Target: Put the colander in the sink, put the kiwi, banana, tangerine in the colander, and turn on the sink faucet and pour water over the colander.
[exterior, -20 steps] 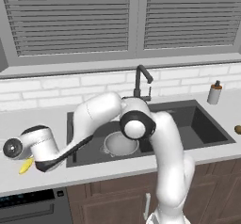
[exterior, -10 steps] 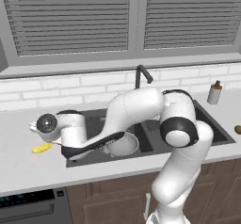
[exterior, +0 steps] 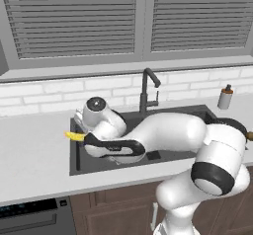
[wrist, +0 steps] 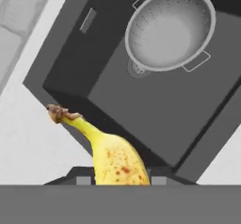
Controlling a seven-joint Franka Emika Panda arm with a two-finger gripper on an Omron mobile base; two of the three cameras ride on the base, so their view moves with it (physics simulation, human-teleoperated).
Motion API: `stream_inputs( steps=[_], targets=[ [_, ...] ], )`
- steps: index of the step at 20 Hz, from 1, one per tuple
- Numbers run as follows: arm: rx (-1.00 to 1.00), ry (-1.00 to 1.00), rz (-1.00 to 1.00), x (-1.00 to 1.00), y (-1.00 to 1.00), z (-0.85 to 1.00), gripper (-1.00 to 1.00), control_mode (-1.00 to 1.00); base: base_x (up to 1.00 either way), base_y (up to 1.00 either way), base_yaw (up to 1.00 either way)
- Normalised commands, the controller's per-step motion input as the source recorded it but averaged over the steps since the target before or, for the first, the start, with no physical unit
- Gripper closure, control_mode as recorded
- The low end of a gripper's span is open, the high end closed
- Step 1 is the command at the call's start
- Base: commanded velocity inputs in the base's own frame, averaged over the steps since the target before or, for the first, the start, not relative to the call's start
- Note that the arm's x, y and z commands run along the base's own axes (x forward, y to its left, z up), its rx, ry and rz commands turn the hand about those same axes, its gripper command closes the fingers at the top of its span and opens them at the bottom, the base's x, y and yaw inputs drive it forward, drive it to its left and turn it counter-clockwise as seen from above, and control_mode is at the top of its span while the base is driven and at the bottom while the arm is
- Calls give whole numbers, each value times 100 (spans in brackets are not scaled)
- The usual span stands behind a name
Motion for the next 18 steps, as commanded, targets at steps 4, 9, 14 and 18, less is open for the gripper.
stream_inputs(
  steps=[4, 9, 14, 18],
  targets=[
    [9, 39, -22, 88, -78, 45, 100, -100, 0, 0, 0],
    [3, 35, -10, 95, -59, 33, 100, -100, 0, 0, 0],
    [-12, 41, -19, 79, -19, -18, 100, -100, 0, 0, 0],
    [-30, 37, -28, 65, 3, -37, 100, -100, 0, 0, 0]
  ],
)
